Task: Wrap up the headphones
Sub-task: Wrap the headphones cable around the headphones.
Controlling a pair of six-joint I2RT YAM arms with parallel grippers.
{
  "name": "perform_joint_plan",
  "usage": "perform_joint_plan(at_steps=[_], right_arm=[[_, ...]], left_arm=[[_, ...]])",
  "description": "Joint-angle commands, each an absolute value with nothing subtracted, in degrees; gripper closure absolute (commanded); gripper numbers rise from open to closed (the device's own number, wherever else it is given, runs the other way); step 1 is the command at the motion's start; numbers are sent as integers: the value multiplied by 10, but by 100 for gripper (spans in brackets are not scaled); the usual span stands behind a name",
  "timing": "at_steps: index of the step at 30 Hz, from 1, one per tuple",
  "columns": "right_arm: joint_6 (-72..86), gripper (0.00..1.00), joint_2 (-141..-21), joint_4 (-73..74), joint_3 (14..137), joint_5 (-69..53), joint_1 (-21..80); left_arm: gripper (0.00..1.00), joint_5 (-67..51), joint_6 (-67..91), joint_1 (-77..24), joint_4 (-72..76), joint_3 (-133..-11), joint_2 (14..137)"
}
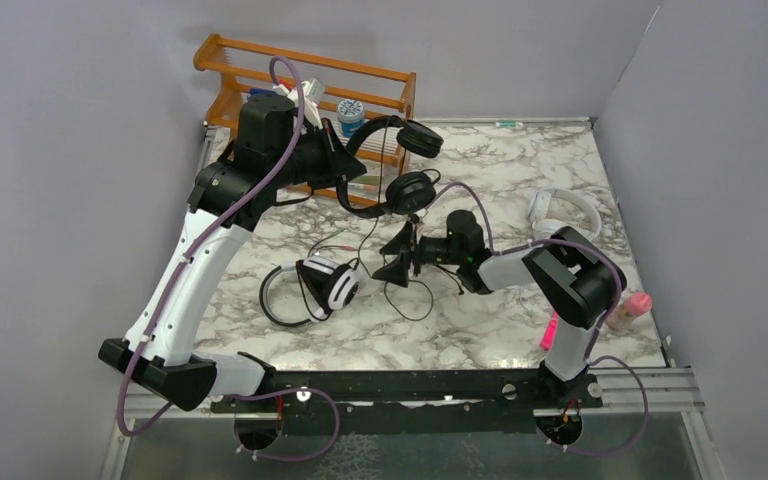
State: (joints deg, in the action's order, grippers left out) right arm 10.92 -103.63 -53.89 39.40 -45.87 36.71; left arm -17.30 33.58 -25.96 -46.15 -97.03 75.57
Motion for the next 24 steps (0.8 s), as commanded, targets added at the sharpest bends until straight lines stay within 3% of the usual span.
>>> perform_joint_plan(at_steps=[1,10,20,24], right_arm=[[117,20,-1069,-624,426,-434,374],[204,32,-1114,-762,433,-413,388],[260,98,-1091,-796,370,-398,369],[308,100,-1052,-774,326,-417,311]], left_arm=[[100,-193,344,-259,-447,-998,756],[100,-206,344,-259,-448,-1005,757],[100,-232,309,-259,-449,-1006,753],[100,-232,272,-259,-448,-998,743]])
